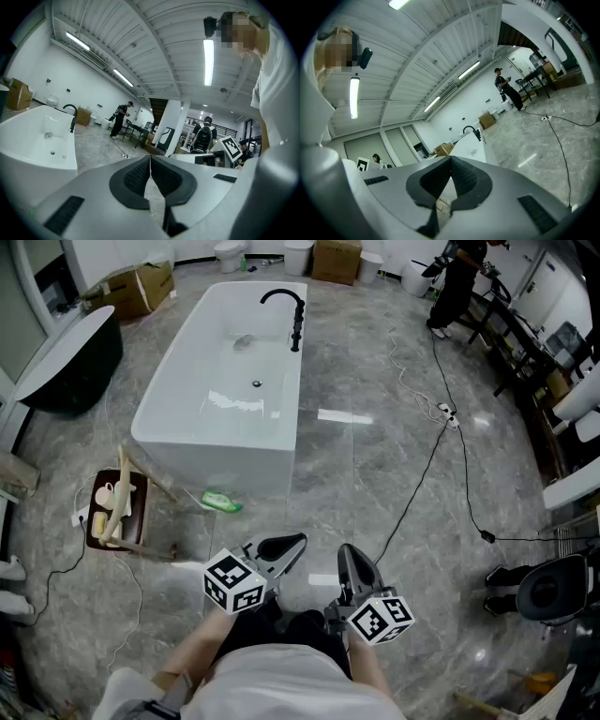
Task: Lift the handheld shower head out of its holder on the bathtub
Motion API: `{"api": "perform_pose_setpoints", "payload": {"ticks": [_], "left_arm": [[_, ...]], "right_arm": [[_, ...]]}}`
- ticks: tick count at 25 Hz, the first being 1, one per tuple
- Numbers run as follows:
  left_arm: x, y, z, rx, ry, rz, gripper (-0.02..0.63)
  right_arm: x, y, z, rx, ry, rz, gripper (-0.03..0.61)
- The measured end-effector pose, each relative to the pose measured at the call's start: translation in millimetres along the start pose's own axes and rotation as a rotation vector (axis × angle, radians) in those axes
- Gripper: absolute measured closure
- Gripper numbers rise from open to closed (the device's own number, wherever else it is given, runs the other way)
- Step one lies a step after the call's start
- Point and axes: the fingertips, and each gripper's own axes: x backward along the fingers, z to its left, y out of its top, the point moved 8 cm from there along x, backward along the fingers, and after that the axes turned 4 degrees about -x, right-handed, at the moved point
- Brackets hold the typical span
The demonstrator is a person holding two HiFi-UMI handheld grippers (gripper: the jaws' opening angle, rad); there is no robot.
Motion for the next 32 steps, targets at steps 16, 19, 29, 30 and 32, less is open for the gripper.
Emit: {"api": "perform_pose_setpoints", "payload": {"ticks": [16,19,29,30,32], "left_arm": [[5.0,17.8,22.5,-0.009,-0.041,-0.05,0.601],[9.1,18.6,29.3,-0.004,-0.063,-0.052,0.601],[17.7,18.2,59.5,-0.006,-0.086,-0.032,0.601],[16.3,18.9,61.1,-0.002,-0.085,-0.032,0.601],[11.2,21.9,63.7,-0.002,-0.086,-0.036,0.601]], "right_arm": [[-41.0,12.0,28.8,0.068,0.046,-0.036,0.563],[-51.4,10.9,32.5,0.053,0.042,-0.049,0.563],[-72.1,12.7,33.8,0.01,0.038,-0.105,0.561],[-73.2,14.4,33.8,0.008,0.04,-0.105,0.561],[-76.7,20.0,31.9,0.011,0.045,-0.11,0.561]]}}
